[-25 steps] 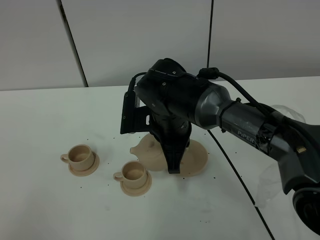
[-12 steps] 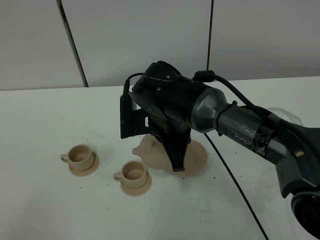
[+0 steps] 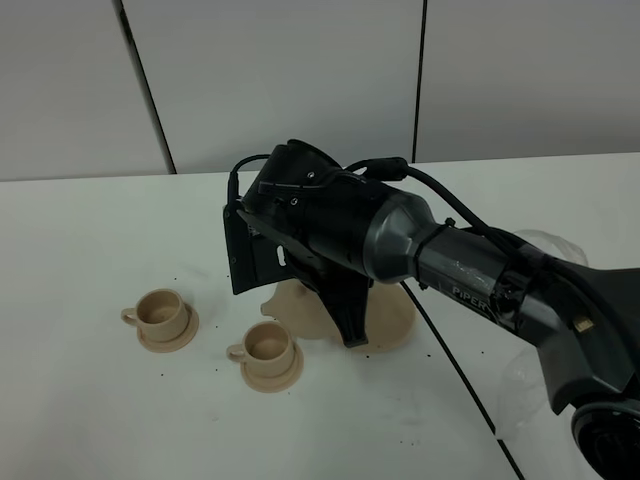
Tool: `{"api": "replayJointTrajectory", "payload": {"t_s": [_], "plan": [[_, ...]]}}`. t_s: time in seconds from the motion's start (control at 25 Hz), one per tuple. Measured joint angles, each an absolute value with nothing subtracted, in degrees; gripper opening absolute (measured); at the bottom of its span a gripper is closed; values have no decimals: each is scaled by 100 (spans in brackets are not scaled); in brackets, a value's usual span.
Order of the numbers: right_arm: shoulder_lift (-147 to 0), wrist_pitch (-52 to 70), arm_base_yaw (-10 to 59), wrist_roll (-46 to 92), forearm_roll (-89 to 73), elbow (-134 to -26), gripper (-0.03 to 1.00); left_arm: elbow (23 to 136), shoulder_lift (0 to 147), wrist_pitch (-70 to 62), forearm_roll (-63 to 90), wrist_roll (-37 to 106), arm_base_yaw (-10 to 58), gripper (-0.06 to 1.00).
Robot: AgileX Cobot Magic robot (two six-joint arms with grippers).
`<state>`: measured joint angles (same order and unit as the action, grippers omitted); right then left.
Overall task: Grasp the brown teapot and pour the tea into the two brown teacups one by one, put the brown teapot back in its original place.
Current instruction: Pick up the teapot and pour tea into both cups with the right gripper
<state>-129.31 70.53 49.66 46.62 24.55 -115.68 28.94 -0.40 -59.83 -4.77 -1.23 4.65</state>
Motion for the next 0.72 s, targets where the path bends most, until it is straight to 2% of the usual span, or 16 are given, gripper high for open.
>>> {"api": "replayJointTrajectory", "payload": {"t_s": [0.72], "plan": [[-13001, 7049, 5177, 4836, 2967, -11568, 9, 2894, -40, -5983, -482, -117, 465, 28]]}}
